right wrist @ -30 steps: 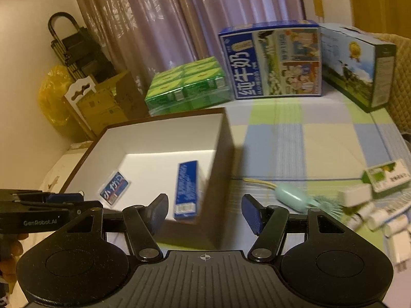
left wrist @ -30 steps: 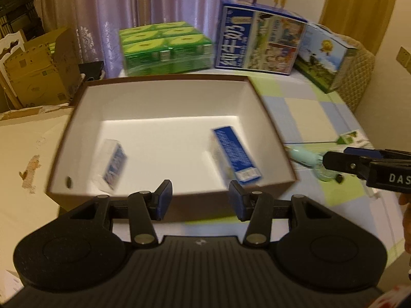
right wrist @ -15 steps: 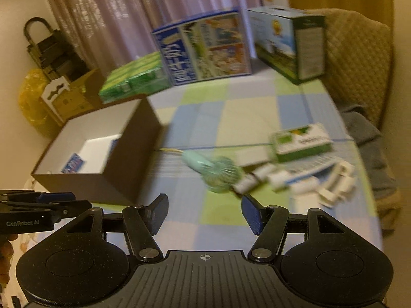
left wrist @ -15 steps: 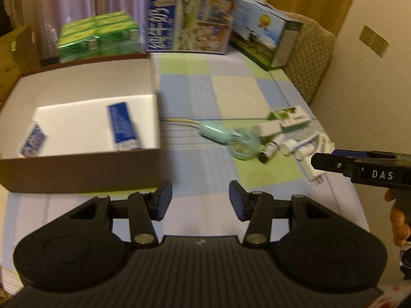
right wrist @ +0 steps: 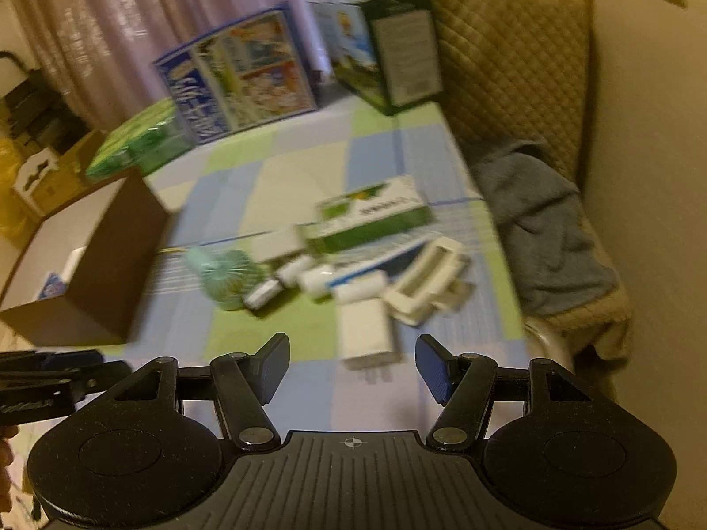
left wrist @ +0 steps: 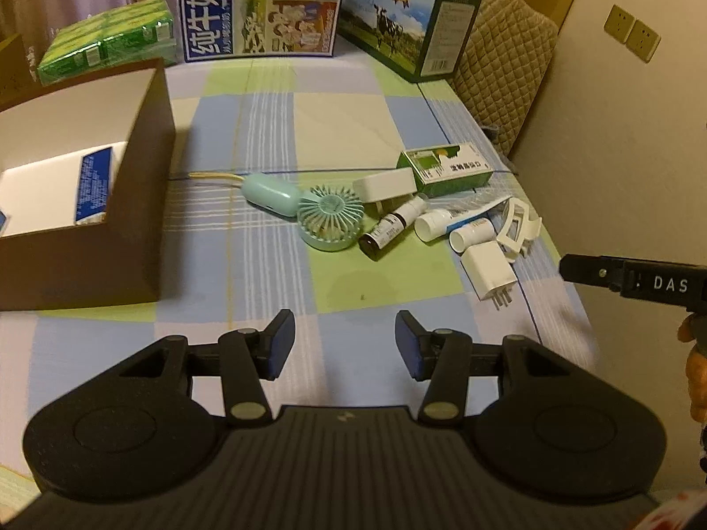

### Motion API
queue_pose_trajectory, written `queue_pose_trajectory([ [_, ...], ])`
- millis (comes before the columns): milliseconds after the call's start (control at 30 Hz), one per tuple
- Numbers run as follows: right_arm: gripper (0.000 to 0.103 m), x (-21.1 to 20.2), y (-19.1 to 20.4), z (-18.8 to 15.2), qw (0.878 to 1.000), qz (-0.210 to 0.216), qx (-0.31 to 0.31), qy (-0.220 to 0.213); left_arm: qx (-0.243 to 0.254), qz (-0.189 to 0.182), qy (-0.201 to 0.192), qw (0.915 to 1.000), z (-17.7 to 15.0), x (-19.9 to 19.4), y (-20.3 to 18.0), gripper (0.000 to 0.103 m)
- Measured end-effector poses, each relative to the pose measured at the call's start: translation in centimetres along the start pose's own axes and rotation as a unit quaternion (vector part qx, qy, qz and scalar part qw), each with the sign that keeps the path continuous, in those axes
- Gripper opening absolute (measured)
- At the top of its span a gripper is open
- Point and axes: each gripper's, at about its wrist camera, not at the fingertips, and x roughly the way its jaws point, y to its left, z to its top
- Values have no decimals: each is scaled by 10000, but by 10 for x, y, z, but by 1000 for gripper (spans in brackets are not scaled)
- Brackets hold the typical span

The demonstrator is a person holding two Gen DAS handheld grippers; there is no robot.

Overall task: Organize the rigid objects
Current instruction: 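Withdraw both tools from the box back over the scattered items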

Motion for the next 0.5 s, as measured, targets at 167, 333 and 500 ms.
queue_pose_trajectory([
  [167,60,13,-30,2,9994,-259,198,78,13,182,110,9998,2,25,-9,46],
  [333,60,26,-52,5,9982,-436,396,152,-6,310,91,9995,13,46,-11,46],
  [500,60,37,-67,12,9971,-548,495,193,-42,418,20,9991,30,70,-12,46],
])
